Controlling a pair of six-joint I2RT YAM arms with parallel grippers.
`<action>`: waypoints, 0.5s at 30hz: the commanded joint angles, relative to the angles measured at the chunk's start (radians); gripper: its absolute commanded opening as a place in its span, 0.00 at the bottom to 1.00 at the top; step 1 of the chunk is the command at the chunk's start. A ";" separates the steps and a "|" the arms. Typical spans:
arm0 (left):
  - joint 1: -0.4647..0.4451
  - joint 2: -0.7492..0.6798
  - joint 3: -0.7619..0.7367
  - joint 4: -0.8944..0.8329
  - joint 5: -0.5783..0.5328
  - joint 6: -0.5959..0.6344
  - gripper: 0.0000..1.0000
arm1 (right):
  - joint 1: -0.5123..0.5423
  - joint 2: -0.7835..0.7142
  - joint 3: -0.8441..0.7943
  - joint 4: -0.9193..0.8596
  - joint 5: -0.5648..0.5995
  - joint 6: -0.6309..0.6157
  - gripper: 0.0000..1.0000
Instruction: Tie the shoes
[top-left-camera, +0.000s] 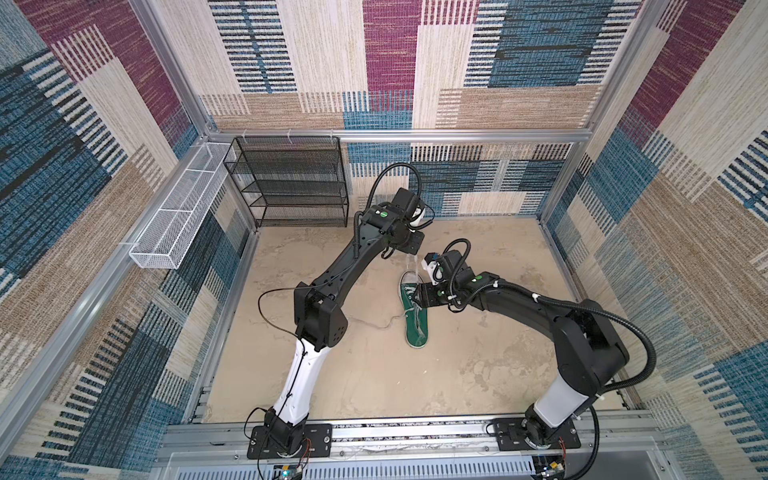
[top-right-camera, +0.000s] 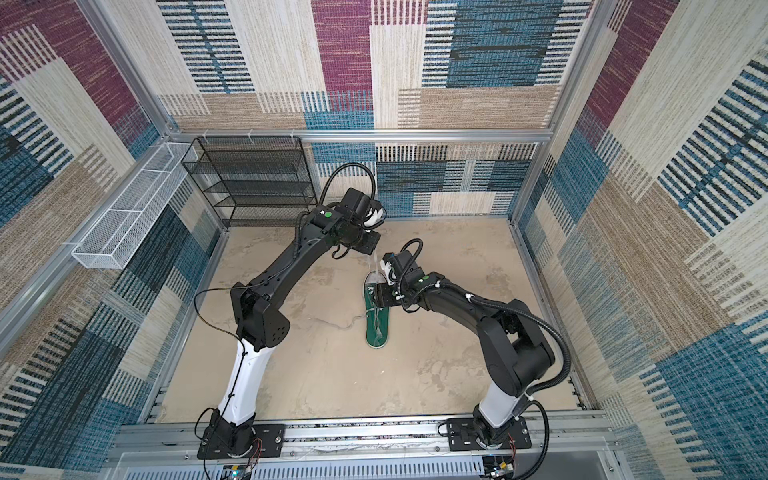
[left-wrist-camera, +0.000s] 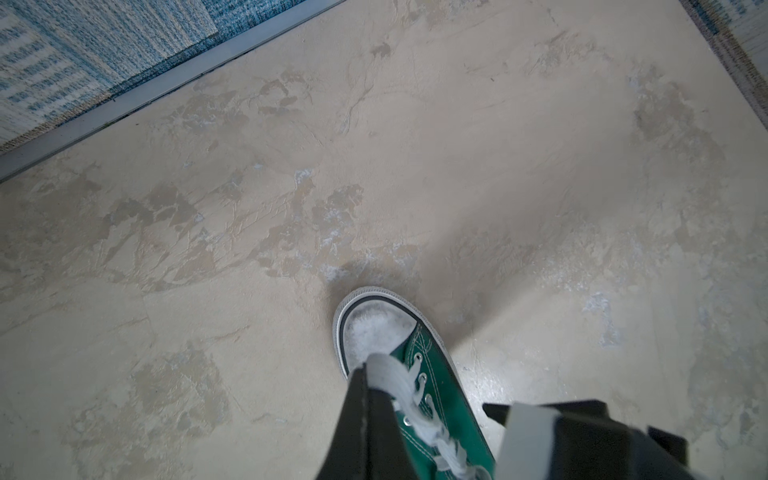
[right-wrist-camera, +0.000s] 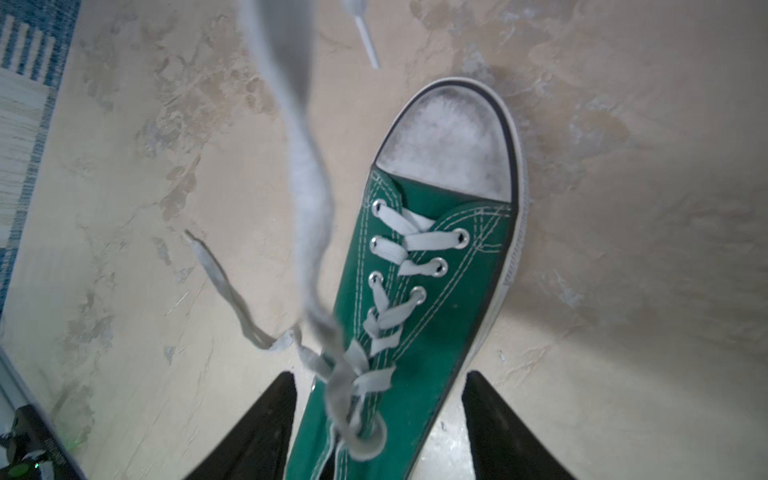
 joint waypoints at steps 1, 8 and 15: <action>0.004 -0.029 -0.029 -0.001 -0.029 -0.003 0.00 | 0.001 0.044 0.047 0.008 0.094 0.049 0.67; 0.044 -0.051 -0.157 0.001 -0.024 -0.014 0.00 | -0.035 0.033 0.026 -0.018 0.112 0.069 0.67; 0.063 -0.031 -0.287 0.047 -0.028 -0.015 0.00 | -0.052 0.092 0.056 -0.075 0.106 0.058 0.67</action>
